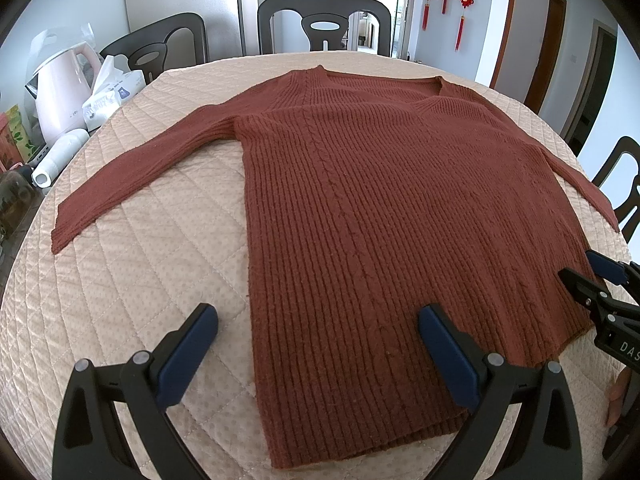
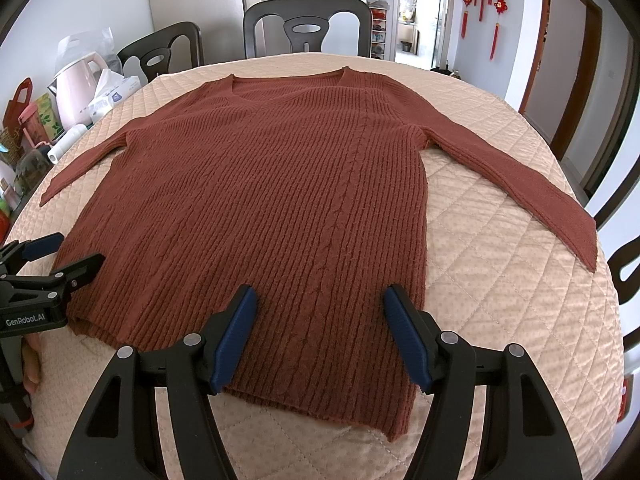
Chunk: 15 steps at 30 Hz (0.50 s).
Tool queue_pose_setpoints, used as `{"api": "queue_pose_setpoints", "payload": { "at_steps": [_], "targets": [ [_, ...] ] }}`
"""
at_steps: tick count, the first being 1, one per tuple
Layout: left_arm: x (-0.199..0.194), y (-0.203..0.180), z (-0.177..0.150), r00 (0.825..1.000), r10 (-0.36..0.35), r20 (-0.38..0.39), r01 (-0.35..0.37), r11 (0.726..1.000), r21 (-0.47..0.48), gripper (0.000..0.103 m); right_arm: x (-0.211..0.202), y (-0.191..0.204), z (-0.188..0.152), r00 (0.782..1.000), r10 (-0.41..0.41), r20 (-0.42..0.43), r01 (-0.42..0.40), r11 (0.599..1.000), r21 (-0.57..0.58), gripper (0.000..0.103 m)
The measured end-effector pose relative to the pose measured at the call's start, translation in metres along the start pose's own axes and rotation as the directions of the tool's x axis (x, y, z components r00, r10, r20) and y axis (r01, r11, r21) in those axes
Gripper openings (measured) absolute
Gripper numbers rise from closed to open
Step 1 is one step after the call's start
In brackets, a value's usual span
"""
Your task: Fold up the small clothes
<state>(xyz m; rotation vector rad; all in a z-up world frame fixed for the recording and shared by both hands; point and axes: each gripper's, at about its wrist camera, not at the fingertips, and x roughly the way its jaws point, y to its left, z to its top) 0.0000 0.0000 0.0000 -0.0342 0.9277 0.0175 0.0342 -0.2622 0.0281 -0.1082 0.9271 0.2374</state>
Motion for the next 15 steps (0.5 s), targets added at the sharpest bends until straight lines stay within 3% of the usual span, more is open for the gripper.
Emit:
{"api": "queue_pose_setpoints", "payload": {
  "at_steps": [15],
  "targets": [
    [0.0, 0.0, 0.0, 1.0, 0.0, 0.0, 0.0, 1.0, 0.0, 0.102, -0.0009, 0.0005, -0.0007, 1.0, 0.003, 0.001, -0.003, 1.0, 0.002, 0.067]
  ]
}}
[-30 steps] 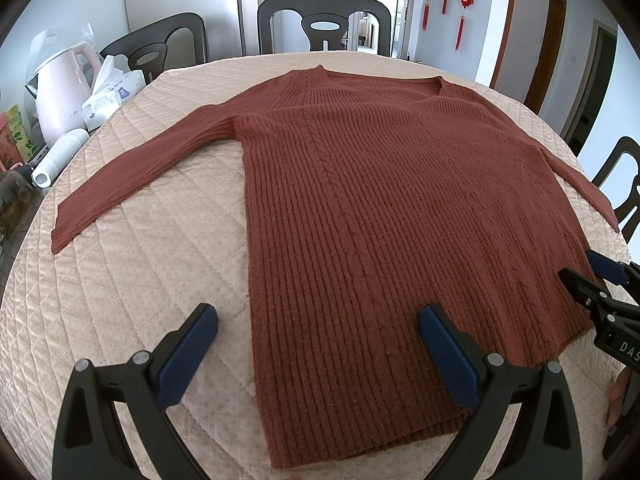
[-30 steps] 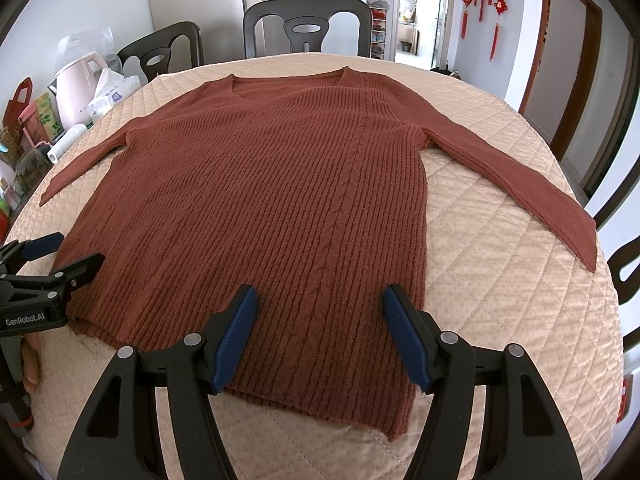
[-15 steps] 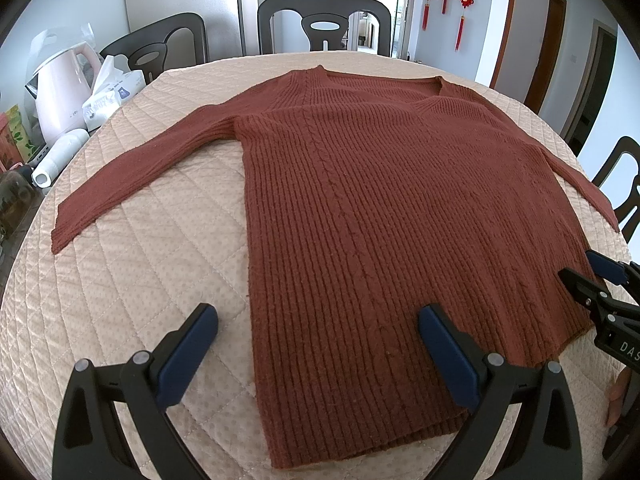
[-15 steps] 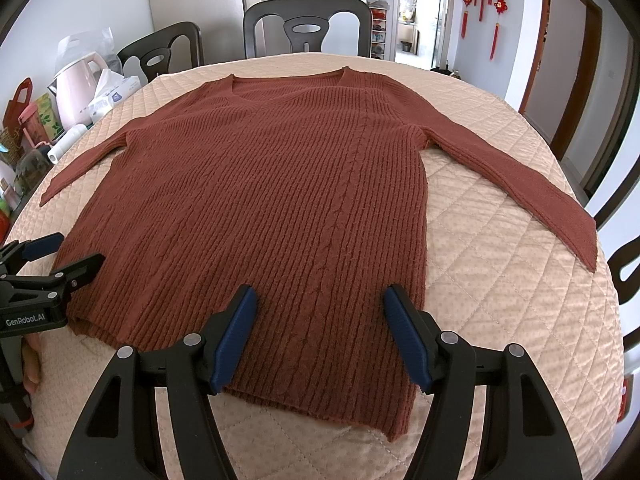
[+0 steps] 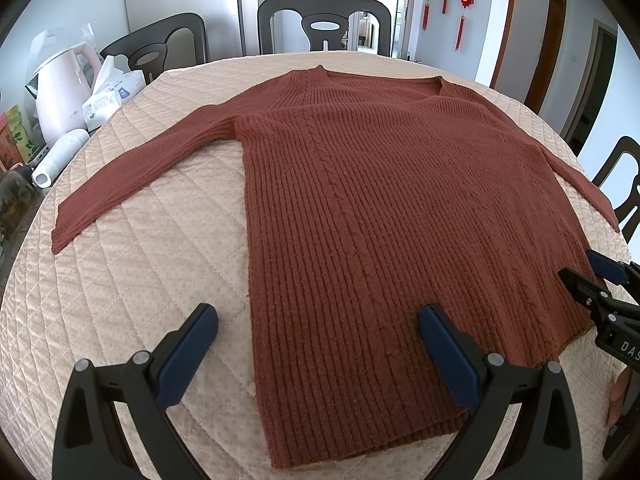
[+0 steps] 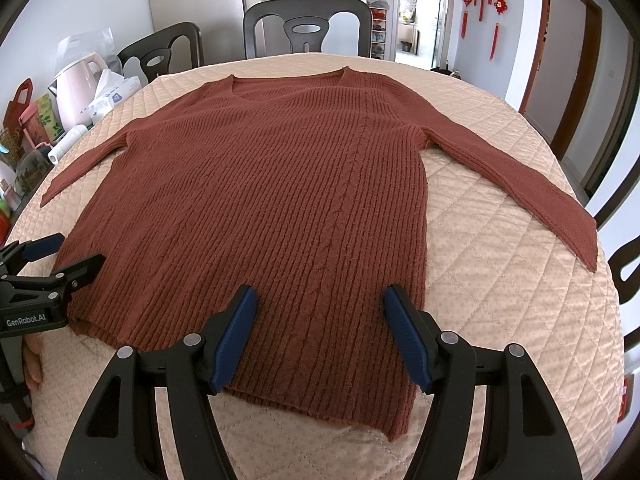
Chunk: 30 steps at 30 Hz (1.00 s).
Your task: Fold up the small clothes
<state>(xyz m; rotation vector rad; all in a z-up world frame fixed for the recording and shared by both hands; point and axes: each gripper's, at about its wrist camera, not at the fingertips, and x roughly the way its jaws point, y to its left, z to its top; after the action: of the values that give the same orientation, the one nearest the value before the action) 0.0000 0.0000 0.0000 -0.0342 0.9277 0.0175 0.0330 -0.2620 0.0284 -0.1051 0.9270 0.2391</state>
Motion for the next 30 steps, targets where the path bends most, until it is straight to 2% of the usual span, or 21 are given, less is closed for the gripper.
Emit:
{"api": "queue_pose_setpoints", "payload": {
  "at_steps": [30],
  "targets": [
    [0.0, 0.0, 0.0, 1.0, 0.0, 0.0, 0.0, 1.0, 0.0, 0.102, -0.0019, -0.001, 0.0005, 1.0, 0.007, 0.001, -0.007, 1.0, 0.004, 0.068]
  ]
}}
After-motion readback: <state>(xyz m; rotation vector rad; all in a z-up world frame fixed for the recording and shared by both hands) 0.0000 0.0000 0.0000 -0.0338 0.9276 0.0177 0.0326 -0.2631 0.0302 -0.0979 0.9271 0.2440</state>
